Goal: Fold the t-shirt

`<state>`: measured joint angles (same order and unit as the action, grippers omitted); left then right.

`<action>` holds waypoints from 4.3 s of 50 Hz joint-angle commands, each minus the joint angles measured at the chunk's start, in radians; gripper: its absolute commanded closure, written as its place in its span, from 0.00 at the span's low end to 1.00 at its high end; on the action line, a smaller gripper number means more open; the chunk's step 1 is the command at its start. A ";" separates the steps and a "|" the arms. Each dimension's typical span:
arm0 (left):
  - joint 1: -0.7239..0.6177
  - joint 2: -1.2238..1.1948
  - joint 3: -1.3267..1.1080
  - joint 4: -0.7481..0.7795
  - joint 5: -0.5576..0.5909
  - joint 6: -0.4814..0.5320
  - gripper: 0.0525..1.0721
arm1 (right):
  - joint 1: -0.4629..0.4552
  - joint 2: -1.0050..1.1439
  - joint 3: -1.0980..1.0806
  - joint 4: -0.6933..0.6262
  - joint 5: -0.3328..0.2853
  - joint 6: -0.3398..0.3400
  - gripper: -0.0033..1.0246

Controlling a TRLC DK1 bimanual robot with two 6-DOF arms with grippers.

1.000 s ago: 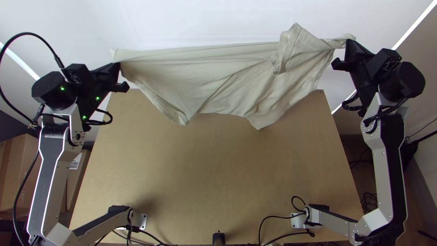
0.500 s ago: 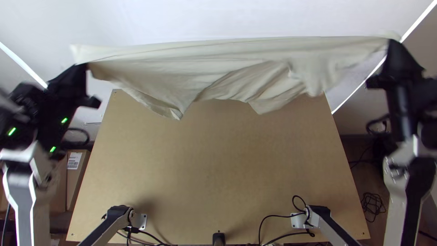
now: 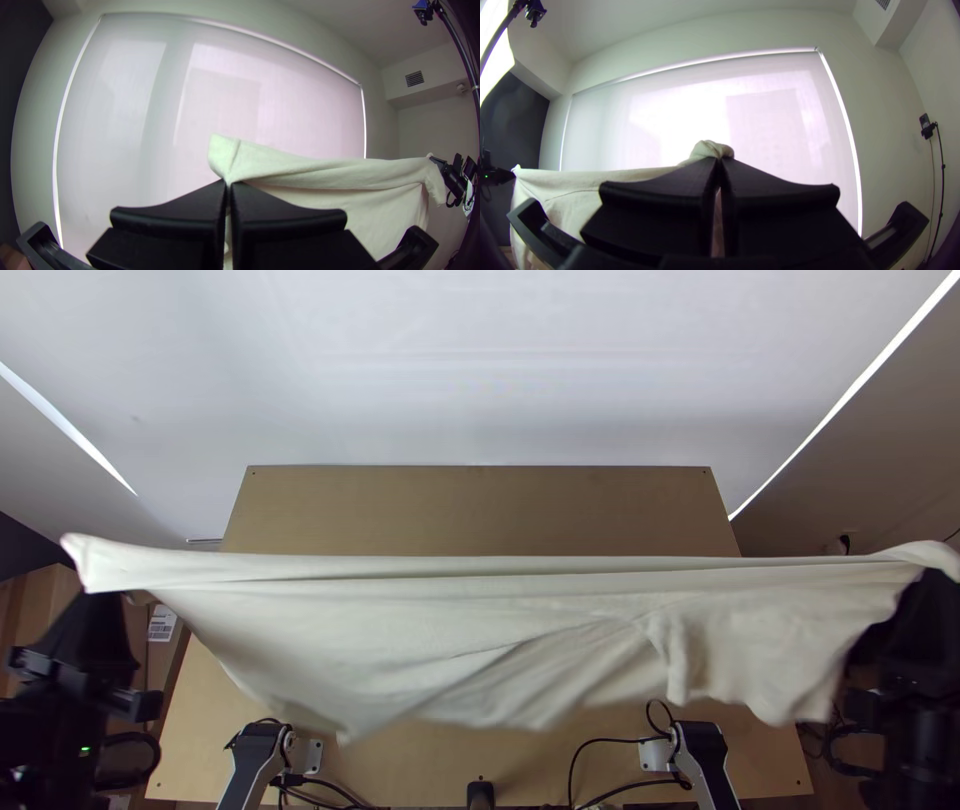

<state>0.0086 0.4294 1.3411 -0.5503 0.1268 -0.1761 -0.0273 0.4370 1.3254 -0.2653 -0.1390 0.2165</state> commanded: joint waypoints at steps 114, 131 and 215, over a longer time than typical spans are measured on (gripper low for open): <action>0.013 1.465 0.018 0.360 -0.044 -0.103 0.55 | 0.132 1.720 0.417 -0.072 0.015 0.188 0.33; 0.033 1.281 0.015 0.299 -0.039 -0.071 0.04 | 0.101 1.589 0.475 -0.313 0.026 0.190 0.04; -0.098 0.615 -0.350 0.072 -0.032 -0.102 0.04 | 0.369 0.937 -0.598 -0.595 0.015 0.162 0.23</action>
<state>-0.0826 1.0706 1.0111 -0.4831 0.0952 -0.2550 0.3336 1.3437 0.7490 -0.8860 -0.1238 0.3630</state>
